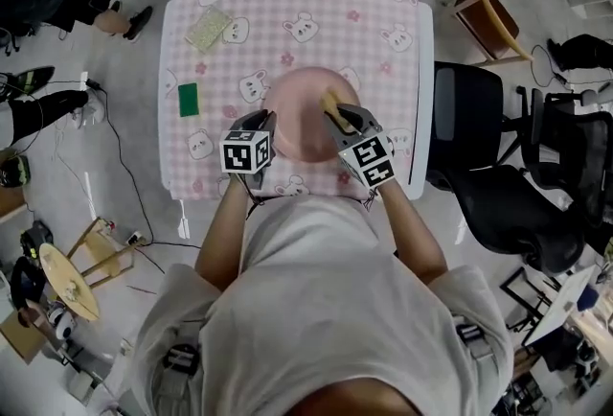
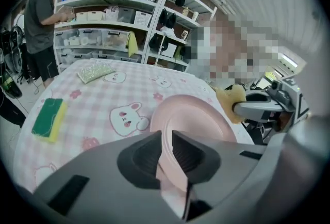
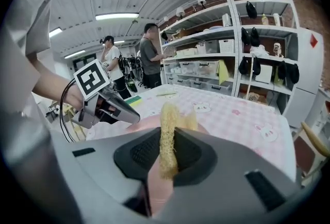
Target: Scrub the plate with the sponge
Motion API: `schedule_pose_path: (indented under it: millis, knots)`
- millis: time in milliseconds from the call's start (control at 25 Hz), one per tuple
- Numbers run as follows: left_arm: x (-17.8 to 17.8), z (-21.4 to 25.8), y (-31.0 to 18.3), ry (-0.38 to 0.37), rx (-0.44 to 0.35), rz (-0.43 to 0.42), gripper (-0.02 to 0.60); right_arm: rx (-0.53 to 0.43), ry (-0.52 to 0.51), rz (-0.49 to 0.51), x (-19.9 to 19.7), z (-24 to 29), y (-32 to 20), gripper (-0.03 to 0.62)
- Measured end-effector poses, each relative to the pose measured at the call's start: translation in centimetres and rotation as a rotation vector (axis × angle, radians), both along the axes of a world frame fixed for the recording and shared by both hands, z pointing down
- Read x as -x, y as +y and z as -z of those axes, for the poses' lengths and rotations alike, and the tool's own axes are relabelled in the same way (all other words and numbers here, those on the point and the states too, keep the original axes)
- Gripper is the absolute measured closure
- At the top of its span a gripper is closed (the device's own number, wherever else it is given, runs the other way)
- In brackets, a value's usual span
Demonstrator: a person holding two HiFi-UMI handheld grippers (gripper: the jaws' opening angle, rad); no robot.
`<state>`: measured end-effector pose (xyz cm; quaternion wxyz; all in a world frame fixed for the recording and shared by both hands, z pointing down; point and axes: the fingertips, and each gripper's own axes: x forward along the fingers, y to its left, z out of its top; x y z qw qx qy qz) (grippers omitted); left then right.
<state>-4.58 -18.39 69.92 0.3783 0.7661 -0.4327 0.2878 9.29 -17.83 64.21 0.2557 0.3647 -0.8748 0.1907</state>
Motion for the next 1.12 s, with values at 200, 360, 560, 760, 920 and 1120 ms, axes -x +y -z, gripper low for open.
schedule_pose_path:
  millis: [200,360,560,760,920,1120]
  knots:
    - [1.2,-1.1,-0.7,-0.006,0.027,0.027,0.499,0.038,0.018,0.005,0.5,-1.2,0.4,0.528]
    - [1.9,-2.2,-1.1,0.011,0.055,0.044,0.486,0.062,0.019,0.002,0.9,-2.0,1.0,0.528]
    - [1.8,-3.3,-1.3,0.079,0.108,0.067,0.483,0.062,0.019,0.006,1.2,-1.8,1.1,0.528]
    - [1.0,-3.8,-1.6,0.089,0.135,0.041,0.486,0.080,0.026,0.002,1.0,-1.8,0.9,0.528]
    - [0.1,-4.2,-1.4,0.103,0.149,0.027,0.509,0.091,0.038,0.002,0.8,-2.4,0.6,0.528]
    - [0.5,-4.2,-1.6,0.047,0.128,-0.002,0.546,0.106,0.065,0.015,0.4,-3.2,-0.5,0.526]
